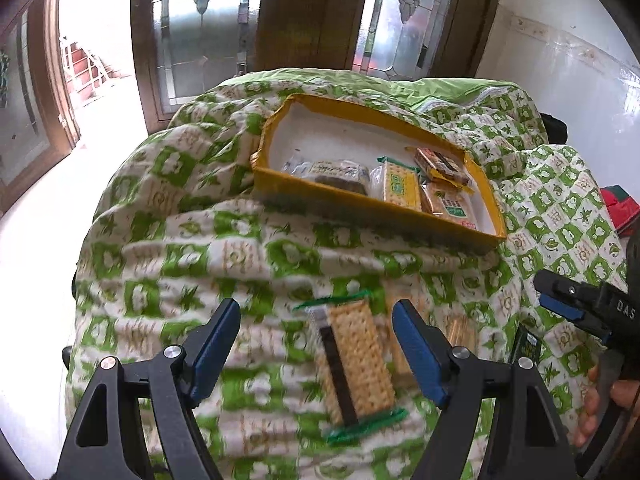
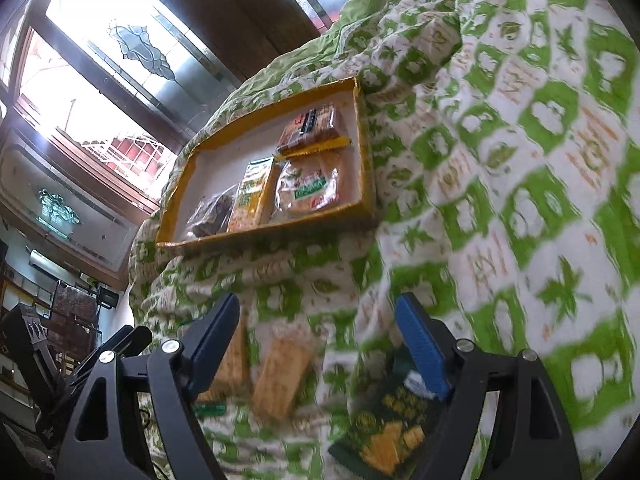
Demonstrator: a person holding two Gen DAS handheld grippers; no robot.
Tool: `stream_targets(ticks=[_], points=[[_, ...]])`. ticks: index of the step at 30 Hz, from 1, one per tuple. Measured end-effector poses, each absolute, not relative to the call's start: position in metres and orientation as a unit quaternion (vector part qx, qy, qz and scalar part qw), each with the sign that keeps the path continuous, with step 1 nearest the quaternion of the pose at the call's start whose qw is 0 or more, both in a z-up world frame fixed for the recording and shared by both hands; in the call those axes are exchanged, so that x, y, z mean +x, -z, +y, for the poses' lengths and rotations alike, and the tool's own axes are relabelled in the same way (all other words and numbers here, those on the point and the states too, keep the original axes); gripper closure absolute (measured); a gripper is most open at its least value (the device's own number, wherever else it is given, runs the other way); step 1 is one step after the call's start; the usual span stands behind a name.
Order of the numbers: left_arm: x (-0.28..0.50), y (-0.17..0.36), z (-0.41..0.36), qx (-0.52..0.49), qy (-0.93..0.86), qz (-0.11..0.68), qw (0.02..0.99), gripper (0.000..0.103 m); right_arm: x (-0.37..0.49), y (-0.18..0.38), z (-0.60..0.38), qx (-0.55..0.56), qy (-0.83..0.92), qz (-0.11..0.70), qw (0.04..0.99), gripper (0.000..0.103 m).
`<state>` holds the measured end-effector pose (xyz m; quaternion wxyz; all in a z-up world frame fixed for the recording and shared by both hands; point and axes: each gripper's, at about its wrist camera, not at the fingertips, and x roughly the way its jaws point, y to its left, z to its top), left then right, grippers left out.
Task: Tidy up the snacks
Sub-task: 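Withdraw both tools from the tray toward the crackers left on the quilt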
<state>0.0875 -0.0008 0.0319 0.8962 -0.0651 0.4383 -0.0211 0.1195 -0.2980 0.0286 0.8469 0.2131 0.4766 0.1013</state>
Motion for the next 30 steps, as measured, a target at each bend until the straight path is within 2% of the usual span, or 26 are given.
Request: stream_targets(ticks=[16, 30], points=[[0.041, -0.025, 0.037, -0.099, -0.008, 0.438, 0.893, 0.022, 0.081, -0.024, -0.288, 0.193, -0.116, 0.484, 0.845, 0.023], [0.041, -0.011, 0.005, -0.078, 0.021, 0.462, 0.883, 0.022, 0.07, -0.026, -0.282, 0.185, -0.116, 0.491, 0.843, 0.023]])
